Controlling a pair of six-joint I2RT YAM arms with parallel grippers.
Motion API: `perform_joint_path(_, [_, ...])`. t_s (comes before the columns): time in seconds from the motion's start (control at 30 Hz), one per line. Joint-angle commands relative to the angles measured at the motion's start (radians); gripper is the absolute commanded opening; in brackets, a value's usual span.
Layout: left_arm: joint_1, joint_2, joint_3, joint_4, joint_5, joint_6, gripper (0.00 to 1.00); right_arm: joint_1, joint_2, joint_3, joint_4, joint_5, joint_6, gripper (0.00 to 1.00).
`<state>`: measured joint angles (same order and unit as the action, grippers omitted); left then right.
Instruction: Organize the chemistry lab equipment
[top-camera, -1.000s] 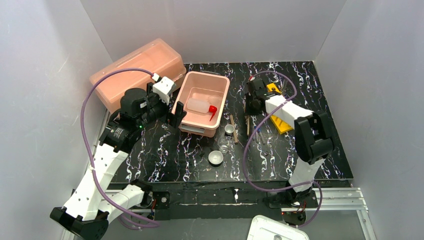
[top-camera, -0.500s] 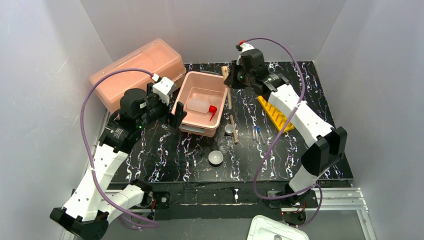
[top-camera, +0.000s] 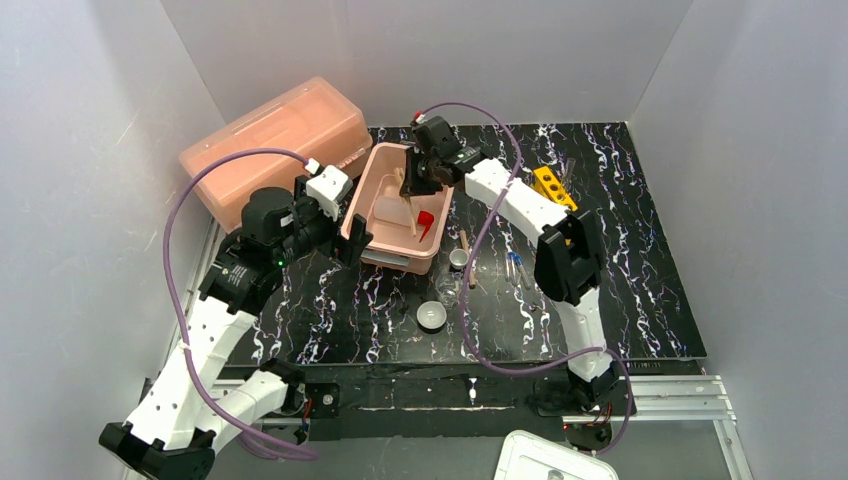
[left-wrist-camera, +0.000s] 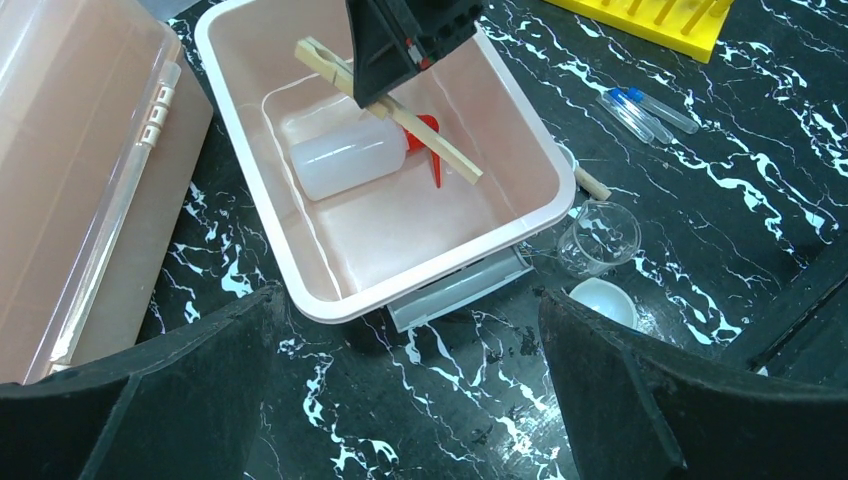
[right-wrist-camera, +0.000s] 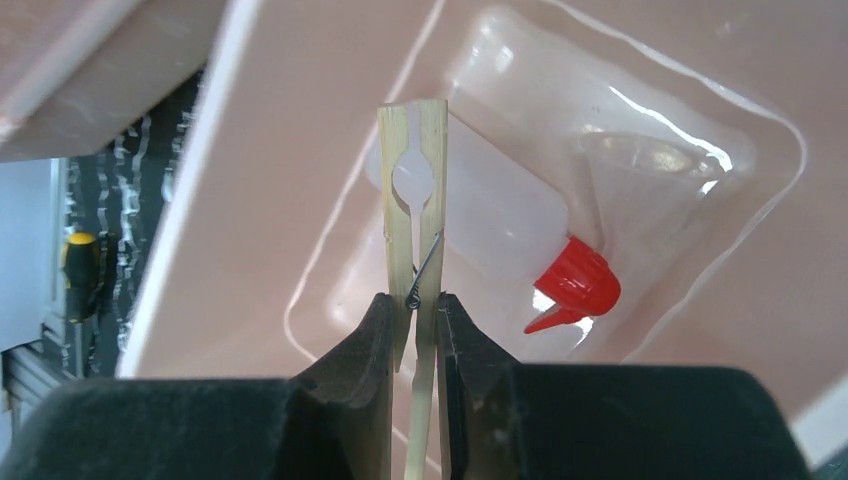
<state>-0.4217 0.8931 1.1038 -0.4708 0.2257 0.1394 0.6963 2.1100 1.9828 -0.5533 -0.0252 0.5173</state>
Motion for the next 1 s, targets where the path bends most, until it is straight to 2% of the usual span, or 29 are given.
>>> perform_joint_path(0.0, [0.004, -0.026, -0.018, 0.013, 0.019, 0.021, 0.98, -0.004, 0.025, 0.081, -0.008, 0.011, 0.027, 0.24])
perform_joint_path(0.2, [0.004, -0.032, -0.027, 0.024, 0.033, 0.025, 0.98, -0.003, 0.015, 0.102, -0.017, 0.011, 0.004, 0.5])
perform_joint_path(0.33, [0.004, -0.037, -0.034, 0.03, 0.05, 0.029, 0.98, -0.009, -0.032, 0.165, -0.05, 0.019, -0.059, 0.63])
perform_joint_path(0.47, [0.004, -0.046, -0.041, 0.033, 0.059, 0.047, 0.98, -0.02, -0.127, 0.174, -0.113, 0.079, -0.112, 0.66])
perform_joint_path(0.57, [0.004, -0.056, -0.052, 0.034, 0.07, 0.067, 0.98, -0.039, -0.287, -0.032, -0.071, 0.125, -0.125, 0.65])
perform_joint_path(0.77, [0.003, -0.087, -0.1, 0.051, 0.126, 0.125, 0.98, -0.102, -0.629, -0.554, 0.031, 0.205, -0.101, 0.61])
perform_joint_path(0.97, [0.003, -0.094, -0.102, 0.057, 0.22, 0.188, 0.98, -0.106, -0.779, -0.932, 0.071, 0.199, -0.018, 0.52])
